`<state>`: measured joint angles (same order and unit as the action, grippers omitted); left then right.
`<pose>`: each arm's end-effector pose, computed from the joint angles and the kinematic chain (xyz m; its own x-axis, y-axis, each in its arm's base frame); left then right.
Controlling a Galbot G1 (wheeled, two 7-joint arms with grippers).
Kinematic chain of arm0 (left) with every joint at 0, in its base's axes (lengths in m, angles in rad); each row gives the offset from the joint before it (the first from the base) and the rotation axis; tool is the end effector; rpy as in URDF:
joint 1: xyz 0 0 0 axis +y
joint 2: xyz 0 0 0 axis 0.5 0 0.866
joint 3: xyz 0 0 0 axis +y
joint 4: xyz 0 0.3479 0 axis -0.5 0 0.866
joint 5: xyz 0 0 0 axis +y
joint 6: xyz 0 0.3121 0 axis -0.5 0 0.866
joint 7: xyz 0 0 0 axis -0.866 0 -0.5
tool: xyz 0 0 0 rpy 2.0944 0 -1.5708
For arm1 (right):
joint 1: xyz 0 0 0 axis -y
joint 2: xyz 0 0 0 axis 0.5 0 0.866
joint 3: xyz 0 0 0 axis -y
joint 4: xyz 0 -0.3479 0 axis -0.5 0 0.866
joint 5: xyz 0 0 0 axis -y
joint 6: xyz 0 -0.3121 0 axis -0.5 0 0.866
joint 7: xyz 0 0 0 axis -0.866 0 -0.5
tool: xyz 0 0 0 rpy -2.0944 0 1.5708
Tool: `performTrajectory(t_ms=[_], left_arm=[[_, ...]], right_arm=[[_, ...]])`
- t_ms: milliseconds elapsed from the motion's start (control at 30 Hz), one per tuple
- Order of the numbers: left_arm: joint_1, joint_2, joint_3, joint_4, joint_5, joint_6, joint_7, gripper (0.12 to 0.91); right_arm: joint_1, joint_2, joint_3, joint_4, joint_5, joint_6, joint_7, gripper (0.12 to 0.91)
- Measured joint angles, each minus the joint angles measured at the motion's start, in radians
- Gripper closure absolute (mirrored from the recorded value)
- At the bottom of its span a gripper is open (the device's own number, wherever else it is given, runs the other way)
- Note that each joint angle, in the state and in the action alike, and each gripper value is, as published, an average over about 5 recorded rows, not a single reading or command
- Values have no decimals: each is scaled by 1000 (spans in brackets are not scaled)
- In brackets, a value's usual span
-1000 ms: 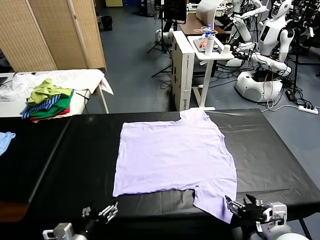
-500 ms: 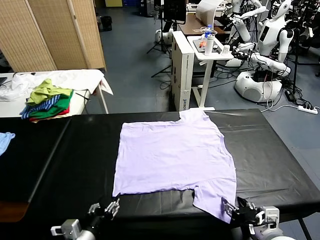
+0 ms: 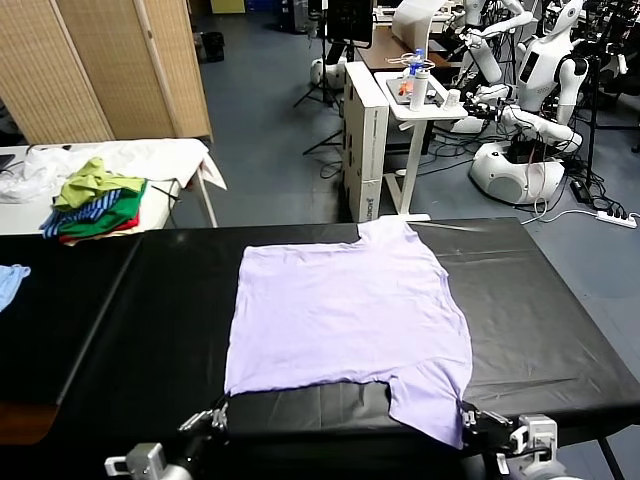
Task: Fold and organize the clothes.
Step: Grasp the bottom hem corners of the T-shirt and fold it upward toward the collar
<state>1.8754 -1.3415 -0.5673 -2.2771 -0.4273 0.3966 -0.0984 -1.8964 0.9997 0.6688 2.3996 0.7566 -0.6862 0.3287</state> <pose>0.0579 0.0431 -0.2689 -0.8546 0.0954 0.5105 -0.0011 0.9827 -0.1855 0.0758 -0.0894 -0.2113 -0.7039 -0.0795 0.7058 -0.0663 0.9967 0.0462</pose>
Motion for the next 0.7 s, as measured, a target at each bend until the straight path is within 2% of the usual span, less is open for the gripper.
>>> performTrajectory(t_ms=[300, 567, 700], left_arm=[[124, 3, -34, -81, 24, -16, -15, 884], [181, -11, -50, -135, 43, -35, -23, 884], [167, -29, -45, -136, 60, -66, -7, 884]], right_arm=[[-28, -3, 2, 24, 11, 2, -4, 883], [22, -29, 21, 12, 28, 125, -109, 883], [97, -53, 7, -29, 32, 182, -132, 883]])
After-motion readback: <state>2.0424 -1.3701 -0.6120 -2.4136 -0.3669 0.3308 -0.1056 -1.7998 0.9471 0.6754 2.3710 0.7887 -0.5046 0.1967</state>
